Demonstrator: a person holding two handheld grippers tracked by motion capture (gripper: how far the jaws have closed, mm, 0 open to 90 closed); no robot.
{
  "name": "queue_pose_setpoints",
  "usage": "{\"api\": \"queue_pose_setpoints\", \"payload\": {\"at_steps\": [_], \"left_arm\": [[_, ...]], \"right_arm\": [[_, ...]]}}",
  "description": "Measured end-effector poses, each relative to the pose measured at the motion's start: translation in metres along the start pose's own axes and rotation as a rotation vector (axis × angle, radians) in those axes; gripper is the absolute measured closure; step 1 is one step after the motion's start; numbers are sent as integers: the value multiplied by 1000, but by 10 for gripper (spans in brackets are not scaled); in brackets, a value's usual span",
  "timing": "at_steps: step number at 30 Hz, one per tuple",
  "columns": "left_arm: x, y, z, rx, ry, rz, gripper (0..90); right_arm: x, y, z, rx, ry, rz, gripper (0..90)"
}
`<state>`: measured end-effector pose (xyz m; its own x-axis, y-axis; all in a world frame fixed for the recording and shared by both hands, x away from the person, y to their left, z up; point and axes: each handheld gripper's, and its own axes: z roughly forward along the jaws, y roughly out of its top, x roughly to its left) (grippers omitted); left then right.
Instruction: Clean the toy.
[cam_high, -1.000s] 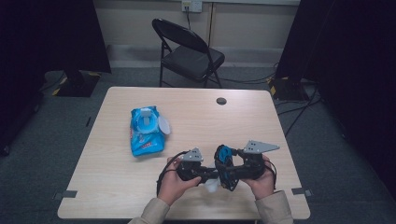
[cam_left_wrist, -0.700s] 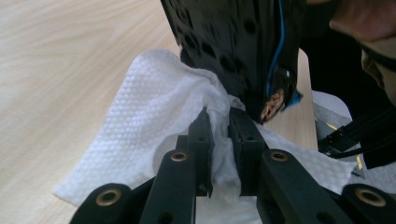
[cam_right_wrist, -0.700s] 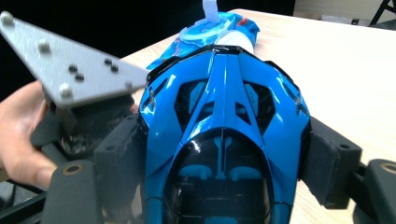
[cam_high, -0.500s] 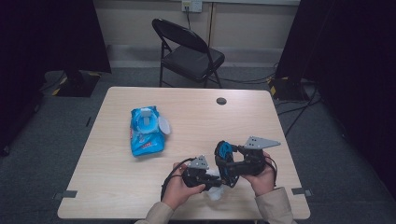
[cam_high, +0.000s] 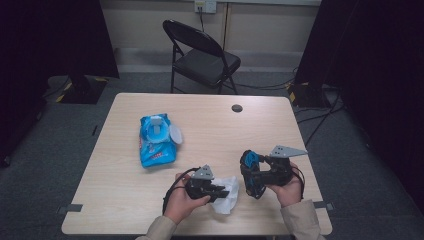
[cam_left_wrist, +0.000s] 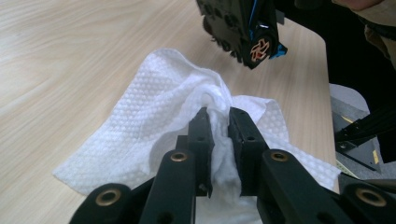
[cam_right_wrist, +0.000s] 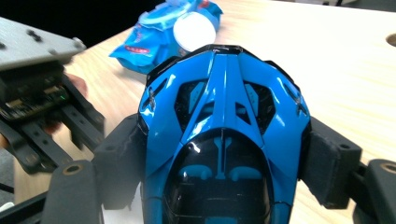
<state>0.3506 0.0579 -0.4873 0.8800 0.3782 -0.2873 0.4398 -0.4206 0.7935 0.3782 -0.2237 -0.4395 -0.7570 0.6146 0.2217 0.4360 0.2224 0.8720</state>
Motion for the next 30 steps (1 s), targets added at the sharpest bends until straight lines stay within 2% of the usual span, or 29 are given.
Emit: {"api": "queue_pose_setpoints", "payload": {"at_steps": [8,11,19,24,27,30], "left_arm": [[4,-4,-15,-21,30,-5,800],[7,-9,-23,-17,53,-3,799],[22,-22,-40,-32,125,-42,792],[29,-26,-41,-24,161,-43,774],[33,-29,-40,-23,169,-47,764],[37,-32,-42,-15,184,-50,762]], "right_arm": [[-11,-5,-1,31,-30,4,244],[-15,-7,0,51,-49,-7,244],[-27,-11,9,77,-78,33,244],[-34,-8,24,103,-111,44,242],[-38,-11,40,152,-127,58,242],[-41,-13,51,177,-132,71,241]]}}
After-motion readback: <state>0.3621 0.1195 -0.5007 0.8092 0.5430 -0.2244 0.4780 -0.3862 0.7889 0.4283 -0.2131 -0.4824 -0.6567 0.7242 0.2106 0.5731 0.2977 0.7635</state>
